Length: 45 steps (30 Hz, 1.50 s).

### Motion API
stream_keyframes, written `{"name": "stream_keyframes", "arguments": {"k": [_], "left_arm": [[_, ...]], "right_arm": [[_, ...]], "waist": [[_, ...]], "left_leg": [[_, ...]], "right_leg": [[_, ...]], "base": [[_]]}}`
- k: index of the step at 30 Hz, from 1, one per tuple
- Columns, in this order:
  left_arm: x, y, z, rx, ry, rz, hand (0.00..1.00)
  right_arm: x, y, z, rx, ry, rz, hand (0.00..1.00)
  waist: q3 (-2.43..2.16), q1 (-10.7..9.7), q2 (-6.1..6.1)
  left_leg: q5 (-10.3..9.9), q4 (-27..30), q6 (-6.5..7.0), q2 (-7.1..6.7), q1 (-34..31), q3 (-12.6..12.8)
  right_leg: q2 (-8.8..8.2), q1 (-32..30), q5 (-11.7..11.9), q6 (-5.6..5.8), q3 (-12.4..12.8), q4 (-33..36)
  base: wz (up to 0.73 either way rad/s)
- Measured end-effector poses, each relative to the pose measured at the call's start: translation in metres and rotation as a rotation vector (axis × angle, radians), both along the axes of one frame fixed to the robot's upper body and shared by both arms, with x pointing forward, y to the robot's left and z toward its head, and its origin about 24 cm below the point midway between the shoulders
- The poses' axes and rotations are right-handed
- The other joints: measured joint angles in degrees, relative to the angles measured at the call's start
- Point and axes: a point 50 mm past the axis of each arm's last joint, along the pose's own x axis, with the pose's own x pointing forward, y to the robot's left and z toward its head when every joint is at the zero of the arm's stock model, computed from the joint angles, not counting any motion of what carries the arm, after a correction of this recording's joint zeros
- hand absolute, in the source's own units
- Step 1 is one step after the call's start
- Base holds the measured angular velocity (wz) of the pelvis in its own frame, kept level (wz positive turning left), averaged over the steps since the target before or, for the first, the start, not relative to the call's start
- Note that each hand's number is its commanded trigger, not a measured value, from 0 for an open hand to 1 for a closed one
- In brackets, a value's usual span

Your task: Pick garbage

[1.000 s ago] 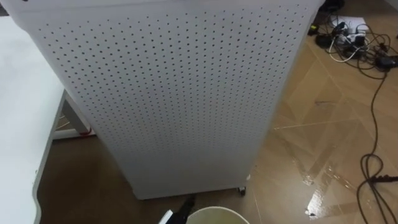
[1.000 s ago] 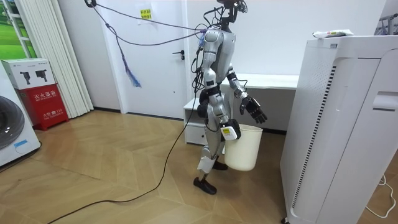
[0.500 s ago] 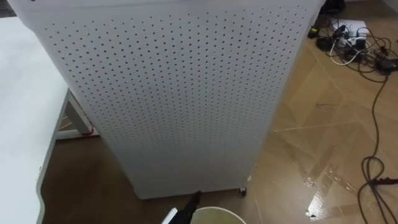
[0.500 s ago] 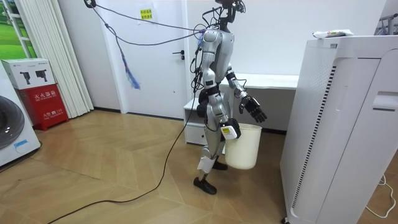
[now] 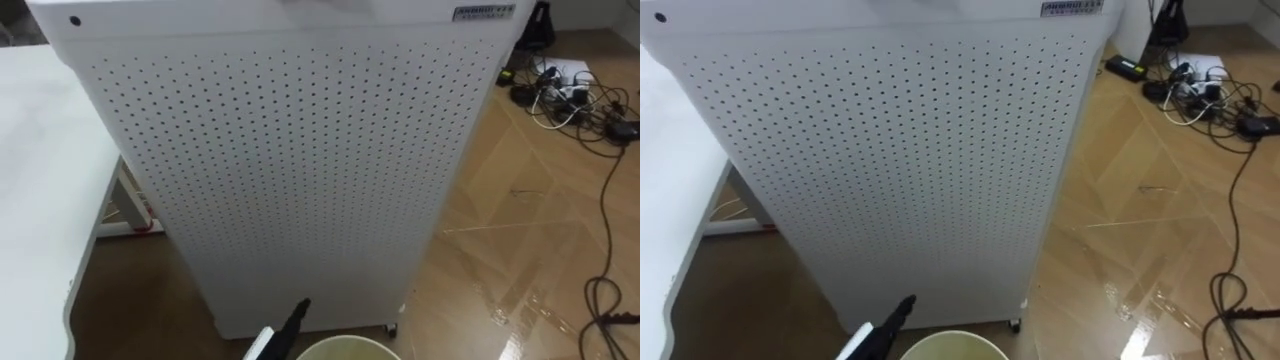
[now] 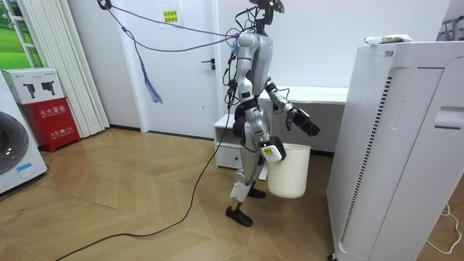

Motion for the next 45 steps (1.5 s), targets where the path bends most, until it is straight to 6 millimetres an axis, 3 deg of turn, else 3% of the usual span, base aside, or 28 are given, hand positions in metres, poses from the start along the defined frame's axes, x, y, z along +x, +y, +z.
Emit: {"name": "stream_keyframes", "arguments": {"k": [5, 11, 14, 18, 23, 26, 28, 31, 33, 35, 38, 41, 45], "left_arm": [[0.008, 0.008, 0.014, 0.031, -0.118, 0.082, 0.00], [0.009, 0.015, 0.016, 0.069, -0.146, 0.112, 0.00], [0.011, 0.019, 0.020, 0.087, -0.176, 0.138, 0.00], [0.012, 0.019, 0.023, 0.098, -0.198, 0.144, 0.00], [0.015, 0.012, 0.046, 0.051, -0.315, 0.165, 0.00], [0.018, 0.016, 0.053, 0.057, -0.365, 0.211, 0.00], [0.020, 0.021, 0.057, 0.091, -0.400, 0.231, 0.00], [0.026, 0.026, 0.079, 0.125, -0.527, 0.273, 0.00], [0.029, 0.028, 0.095, 0.108, -0.605, 0.318, 0.00], [0.032, 0.029, 0.120, 0.067, -0.740, 0.359, 0.00], [0.029, 0.029, 0.143, 0.075, -0.892, 0.379, 0.00], [0.028, 0.030, 0.153, 0.088, -0.952, 0.387, 0.00], [0.026, 0.030, 0.160, 0.118, -1.003, 0.386, 0.00]], "right_arm": [[-0.001, -0.002, 0.000, -0.013, -0.009, 0.009, 1.00], [-0.009, -0.003, -0.003, -0.020, 0.012, 0.019, 1.00], [-0.016, -0.003, -0.005, -0.020, 0.030, 0.014, 1.00], [-0.022, -0.004, -0.007, -0.030, 0.046, 0.030, 1.00], [-0.025, -0.009, -0.007, -0.052, 0.051, 0.044, 1.00], [-0.023, -0.009, -0.005, -0.068, 0.042, 0.074, 1.00], [-0.022, -0.011, -0.005, -0.081, 0.039, 0.089, 1.00], [-0.023, -0.012, -0.005, -0.079, 0.041, 0.081, 1.00], [-0.024, -0.014, -0.005, -0.085, 0.042, 0.065, 1.00], [-0.025, -0.020, -0.005, -0.098, 0.045, 0.026, 1.00], [-0.028, -0.021, -0.007, -0.106, 0.061, 0.006, 1.00], [-0.028, -0.021, -0.007, -0.103, 0.060, -0.001, 1.00], [-0.029, -0.021, -0.007, -0.109, 0.063, -0.004, 1.00]], "waist": [[-0.02, -0.03, -0.06], [-0.09, 0.13, -0.64], [-0.04, 1.22, -0.78], [-0.06, 1.20, -0.68], [-0.01, 1.23, -0.49], [0.01, 1.66, -0.49], [-0.03, 1.67, 0.26], [-0.10, 0.93, 0.43], [0.24, 0.56, -0.02], [0.25, -0.11, 0.03], [0.07, 1.20, -0.85], [-0.15, 1.22, -1.49], [-0.20, 1.46, -1.27]], "left_leg": [[-0.04, -1.11, -0.24, -0.08, 1.90, 0.02], [-0.38, -1.39, -0.74, 0.12, 3.22, -0.40], [-1.55, 1.07, -1.44, 1.43, 3.16, -0.47], [-2.60, 2.79, -2.22, 2.61, 3.25, -0.98], [-3.30, 5.69, -3.09, 3.52, 2.68, -2.25], [-3.38, 9.96, -3.21, 3.74, 2.15, -4.21], [-3.39, 13.98, -3.23, 4.43, 0.49, -6.43], [-3.09, 14.37, -3.68, 4.48, -0.41, -9.22], [-2.83, 14.12, -4.14, 4.26, -1.13, -10.01], [-1.70, 8.19, -4.91, 2.19, -1.83, -10.60], [-1.00, 4.72, -4.05, 0.71, 0.44, -9.58], [-1.11, 4.78, -3.86, -0.24, 0.54, -9.91], [-1.38, 4.79, -3.41, -1.25, 1.62, -10.00]], "right_leg": [[0.09, 1.50, -0.01, 0.01, 0.20, -0.47], [0.40, 2.58, -0.03, 0.00, 0.23, -0.80], [1.24, 2.79, -0.26, -0.57, 0.16, -0.22], [2.30, 3.44, -0.89, -1.35, -0.09, 0.44], [2.87, 3.23, -2.45, -2.29, -0.51, 2.77], [3.03, 3.42, -4.22, -3.19, 0.03, 5.45], [3.45, 3.45, -4.79, -4.07, 0.11, 6.42], [4.22, 3.70, -5.02, -4.90, -0.28, 6.38], [4.20, 4.15, -5.07, -5.26, -0.22, 6.33], [4.17, 3.92, -5.28, -5.20, 1.86, 6.23], [3.29, 3.44, -5.79, -4.46, 2.54, 6.08], [2.43, 4.07, -6.11, -3.88, 1.56, 5.79], [1.42, 5.22, -6.56, -3.17, 1.56, 5.66]], "base": [[-0.02], [-0.02], [-0.17], [-0.02], [0.02], [-0.11], [-0.10], [0.14], [0.19], [0.29], [-0.09], [0.09], [0.01]]}}
